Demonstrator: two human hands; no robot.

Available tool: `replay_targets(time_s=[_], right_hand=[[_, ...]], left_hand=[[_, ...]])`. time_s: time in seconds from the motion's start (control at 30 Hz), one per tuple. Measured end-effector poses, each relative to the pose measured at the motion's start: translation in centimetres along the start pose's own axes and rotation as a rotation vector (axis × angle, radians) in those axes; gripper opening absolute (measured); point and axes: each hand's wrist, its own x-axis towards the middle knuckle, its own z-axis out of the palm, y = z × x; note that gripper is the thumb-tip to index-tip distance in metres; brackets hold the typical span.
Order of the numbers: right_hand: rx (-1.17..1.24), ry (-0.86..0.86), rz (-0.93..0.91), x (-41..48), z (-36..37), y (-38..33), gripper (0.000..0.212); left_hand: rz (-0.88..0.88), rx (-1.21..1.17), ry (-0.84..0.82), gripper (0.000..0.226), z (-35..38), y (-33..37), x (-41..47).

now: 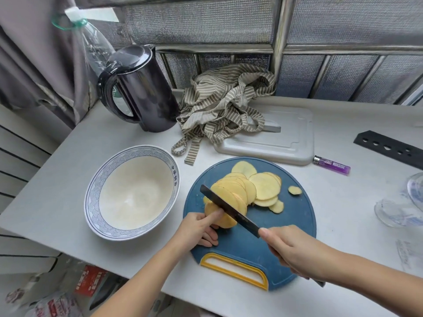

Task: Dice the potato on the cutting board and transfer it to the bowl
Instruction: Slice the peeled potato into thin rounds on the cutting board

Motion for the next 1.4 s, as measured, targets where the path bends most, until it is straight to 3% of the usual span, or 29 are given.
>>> replay_targets(time_s=[0.37, 0.7, 1.03, 1.13, 1.3, 1.4], right_hand=[[-0.187, 0.019, -0.036, 0.6, 0.7, -0.3, 0.058], [-0.494, 0.004, -0.044, 0.1, 1.0, -1.8, 0.044], [-0.489, -0.029, -0.038, -0.1, 1.0, -2.1, 0.039], [-0.499, -0.049, -0.031, 0.1, 1.0, -2.1, 0.039], [-0.507, -0.033, -0.075, 0.5, 1.0, -1.6, 0.055], [-0.502, -0.029, -0.07, 0.6, 0.7, -1.8, 0.045]], left_hand=[[0.006, -0.043, -0.074, 0.062, -0.6, -0.6, 0.5], [-0.003, -0.102, -0.126, 0.055, -1.2, -1.1, 0.5], [0.009, -0.082, -0.133, 0.066, -1.3, -1.2, 0.7], [0.006, -0.083, -0.138, 0.06, -1.3, -1.2, 0.7], [-0.019, -0.114, -0.144, 0.03, -1.2, -1.3, 1.0], [-0.01, -0.112, -0.157, 0.037, -1.4, -1.4, 1.0]])
